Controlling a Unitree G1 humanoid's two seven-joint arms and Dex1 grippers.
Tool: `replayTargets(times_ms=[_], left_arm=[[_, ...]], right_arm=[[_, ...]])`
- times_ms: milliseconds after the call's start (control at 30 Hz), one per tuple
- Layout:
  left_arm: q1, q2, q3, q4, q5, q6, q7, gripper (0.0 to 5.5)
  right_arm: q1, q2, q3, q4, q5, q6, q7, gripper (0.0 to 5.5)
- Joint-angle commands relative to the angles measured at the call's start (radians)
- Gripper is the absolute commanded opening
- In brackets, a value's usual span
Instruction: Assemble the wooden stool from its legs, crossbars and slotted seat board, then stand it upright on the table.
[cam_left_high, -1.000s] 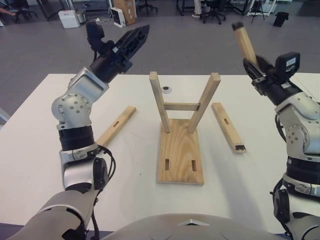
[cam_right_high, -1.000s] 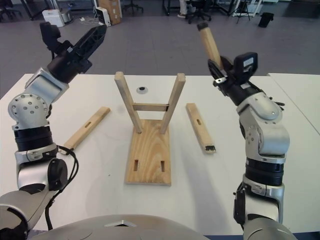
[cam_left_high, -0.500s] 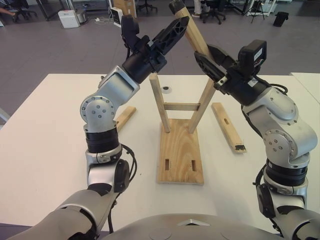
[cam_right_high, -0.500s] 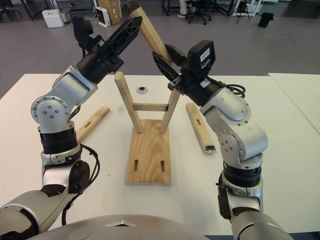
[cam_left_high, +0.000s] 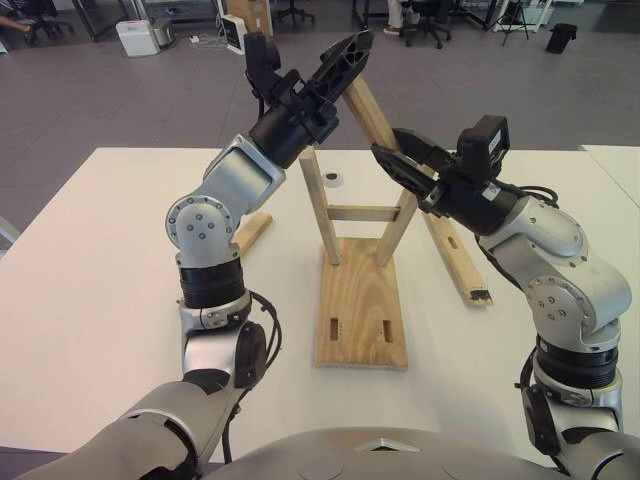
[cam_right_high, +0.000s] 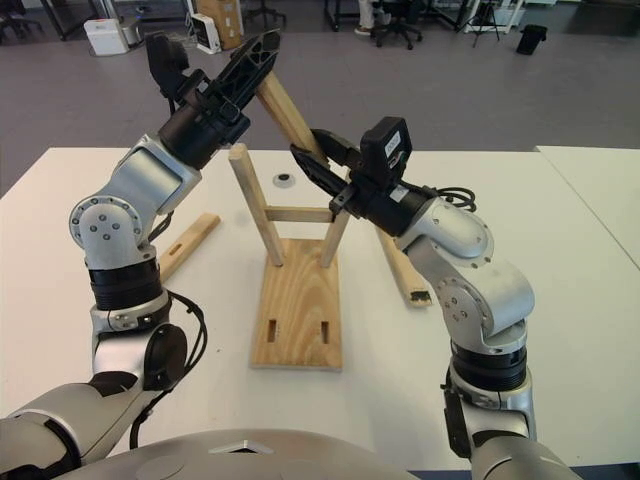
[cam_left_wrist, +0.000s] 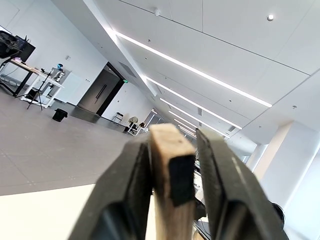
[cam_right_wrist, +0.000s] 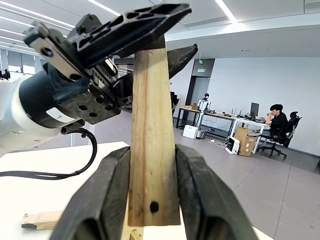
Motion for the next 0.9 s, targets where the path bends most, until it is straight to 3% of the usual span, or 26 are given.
replayTargets(times_ms=[33, 367, 533, 667, 767, 900], left_arm=[[0.017, 0.002, -0.013, 0.000, 0.008, -0.008, 0.015, 0.77], [0.016, 0.032, 0.002, 0.051, 0.082, -0.050, 0.094, 0.45], [-0.048, 0.070, 0.060, 0.098, 0.047, -0.055, 0.140, 0.41], [-0.146, 0.261, 0.196, 0.206, 0.083, -0.116, 0.098, 0.41], [-0.134, 0.365, 0.253, 0.271, 0.131, -0.158, 0.062, 0.41], [0.031, 0.501, 0.227, 0.314, 0.298, -0.227, -0.112, 0.41]], right_arm=[[0.003, 0.002, 0.003, 0.013, -0.038, -0.021, -0.025, 1.31], [-0.032, 0.055, -0.055, 0.028, -0.150, -0.117, -0.097, 1.31], [-0.065, 0.089, -0.084, 0.038, -0.153, -0.134, -0.125, 2.51], [-0.147, 0.122, -0.263, 0.127, -0.138, -0.199, -0.281, 2.74], [-0.142, 0.096, -0.326, 0.162, -0.151, -0.233, -0.307, 2.74], [-0.082, 0.060, -0.432, 0.269, -0.203, -0.298, -0.358, 2.74]])
